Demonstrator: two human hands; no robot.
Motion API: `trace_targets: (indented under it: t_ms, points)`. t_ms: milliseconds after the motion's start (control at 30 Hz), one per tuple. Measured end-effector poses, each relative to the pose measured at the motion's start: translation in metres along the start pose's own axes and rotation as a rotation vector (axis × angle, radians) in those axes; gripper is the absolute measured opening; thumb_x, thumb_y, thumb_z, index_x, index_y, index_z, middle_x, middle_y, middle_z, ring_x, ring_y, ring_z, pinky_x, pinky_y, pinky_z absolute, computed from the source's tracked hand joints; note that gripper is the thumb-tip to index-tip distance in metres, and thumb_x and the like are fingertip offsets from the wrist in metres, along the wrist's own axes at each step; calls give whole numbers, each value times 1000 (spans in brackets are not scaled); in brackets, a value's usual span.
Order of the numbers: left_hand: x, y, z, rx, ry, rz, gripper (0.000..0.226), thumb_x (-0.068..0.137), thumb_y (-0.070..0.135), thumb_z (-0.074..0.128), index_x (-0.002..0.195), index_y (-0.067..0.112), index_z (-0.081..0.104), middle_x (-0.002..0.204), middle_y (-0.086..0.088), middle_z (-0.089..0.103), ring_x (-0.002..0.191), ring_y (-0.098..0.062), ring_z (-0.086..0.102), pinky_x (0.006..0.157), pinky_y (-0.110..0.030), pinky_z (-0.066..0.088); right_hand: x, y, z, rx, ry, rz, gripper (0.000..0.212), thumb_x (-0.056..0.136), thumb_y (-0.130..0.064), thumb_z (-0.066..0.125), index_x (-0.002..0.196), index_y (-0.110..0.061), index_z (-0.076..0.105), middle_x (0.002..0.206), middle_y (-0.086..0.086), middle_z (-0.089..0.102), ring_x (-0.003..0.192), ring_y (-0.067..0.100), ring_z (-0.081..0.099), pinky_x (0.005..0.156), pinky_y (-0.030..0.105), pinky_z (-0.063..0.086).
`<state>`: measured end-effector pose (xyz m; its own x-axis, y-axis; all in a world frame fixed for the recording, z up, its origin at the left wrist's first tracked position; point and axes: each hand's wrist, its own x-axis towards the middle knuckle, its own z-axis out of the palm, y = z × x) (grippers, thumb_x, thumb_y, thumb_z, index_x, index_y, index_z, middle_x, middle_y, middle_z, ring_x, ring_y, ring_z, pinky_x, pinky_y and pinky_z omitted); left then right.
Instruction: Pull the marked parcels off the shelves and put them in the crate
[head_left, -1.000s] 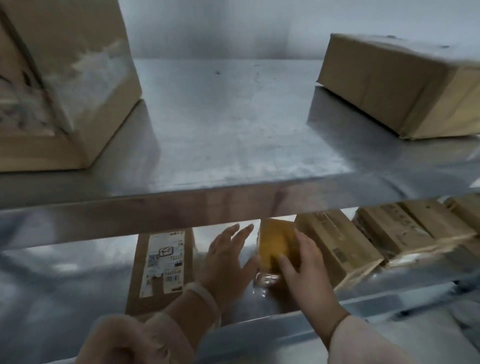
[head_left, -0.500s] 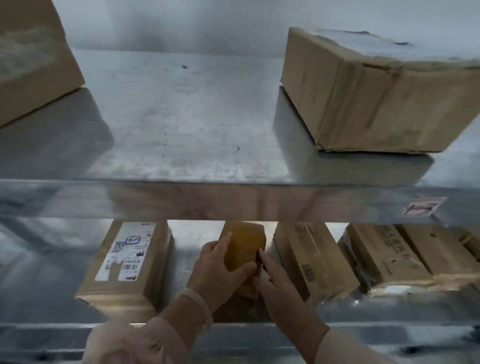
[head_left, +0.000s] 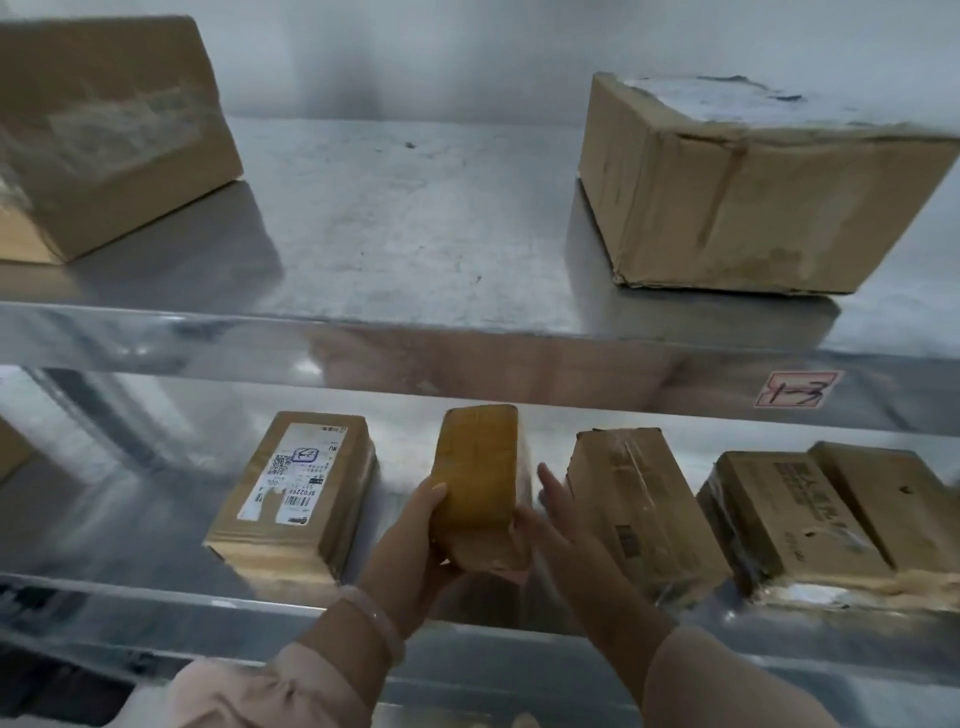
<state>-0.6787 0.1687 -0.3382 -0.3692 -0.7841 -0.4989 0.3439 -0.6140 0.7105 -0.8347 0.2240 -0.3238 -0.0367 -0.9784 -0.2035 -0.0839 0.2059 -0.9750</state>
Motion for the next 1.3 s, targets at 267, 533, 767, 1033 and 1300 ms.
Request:
trace_targets:
  t_ms: [267,533,767,1033,1300]
  points:
    - [-2,2,-1,511,108,292,35,98,34,47,133,30,49,122,-5,62,109,-22,63,90,-38,57,4,9,-2,79,35,-135,67,80,-33,68,136,-38,30,128,-29,31,120,8,45,83,26,56]
    - [8,17,-16,391,43,283,44,84,30,68,125,33,52,100,-3,75,94,-20,72,77,-35,60,15,3,-10,61,35,-124,51,94,-18,57,129,-50,37,132,-15,48,115,17,57,81,32,59]
    - [17,16,-39,397,258,300,54,81,34,71,130,36,50,115,-4,70,100,-27,70,85,-47,58,25,33,-15,-178,148,154,55,97,-23,54,147,-24,29,138,-1,43,115,19,53,82,22,56]
    - [21,12,-44,518,289,302,62,84,34,69,140,29,43,125,-4,63,107,-26,65,89,-47,57,57,64,-3,-610,85,234,46,83,-38,67,124,-27,50,98,-10,54,96,15,56,86,35,56]
    - [20,12,-47,524,272,273,60,84,31,69,139,28,44,127,-5,62,111,-27,63,91,-48,55,71,64,-1,-743,144,220,19,83,-34,70,97,-23,66,94,1,68,85,17,64,75,35,59]
